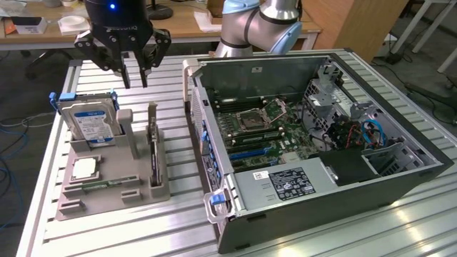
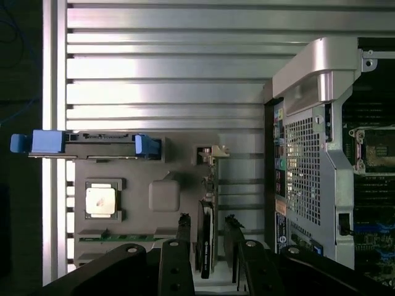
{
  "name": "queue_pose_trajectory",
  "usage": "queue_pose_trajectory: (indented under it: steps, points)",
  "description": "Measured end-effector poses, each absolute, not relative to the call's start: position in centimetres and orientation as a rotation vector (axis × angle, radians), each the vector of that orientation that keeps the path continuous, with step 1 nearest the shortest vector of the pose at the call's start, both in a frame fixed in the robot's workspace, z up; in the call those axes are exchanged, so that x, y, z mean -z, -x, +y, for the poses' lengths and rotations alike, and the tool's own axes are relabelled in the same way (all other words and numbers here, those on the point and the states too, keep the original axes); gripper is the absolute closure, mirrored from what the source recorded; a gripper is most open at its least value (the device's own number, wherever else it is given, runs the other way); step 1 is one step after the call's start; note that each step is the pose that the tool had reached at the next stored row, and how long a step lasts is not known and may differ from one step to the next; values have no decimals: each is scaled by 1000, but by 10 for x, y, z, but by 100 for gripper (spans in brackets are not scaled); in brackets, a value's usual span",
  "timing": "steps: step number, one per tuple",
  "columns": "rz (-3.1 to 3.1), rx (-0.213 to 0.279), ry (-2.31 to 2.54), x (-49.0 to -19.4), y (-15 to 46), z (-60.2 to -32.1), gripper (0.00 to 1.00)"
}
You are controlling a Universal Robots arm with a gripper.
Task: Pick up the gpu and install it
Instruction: 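Pick up the gpu and move the gpu toward the slot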
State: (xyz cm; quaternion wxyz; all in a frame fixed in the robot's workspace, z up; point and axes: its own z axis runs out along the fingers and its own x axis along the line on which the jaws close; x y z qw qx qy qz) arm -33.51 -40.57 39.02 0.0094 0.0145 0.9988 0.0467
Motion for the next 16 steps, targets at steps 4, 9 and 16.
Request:
queue_pose_trajectory:
  steps: [4, 9, 16]
  points:
    - [3127, -146, -46, -390, 333, -408, 65]
    - [3166, -147, -49, -389, 326, -409, 65]
    - [3155, -139, -48, -389, 327, -409, 65]
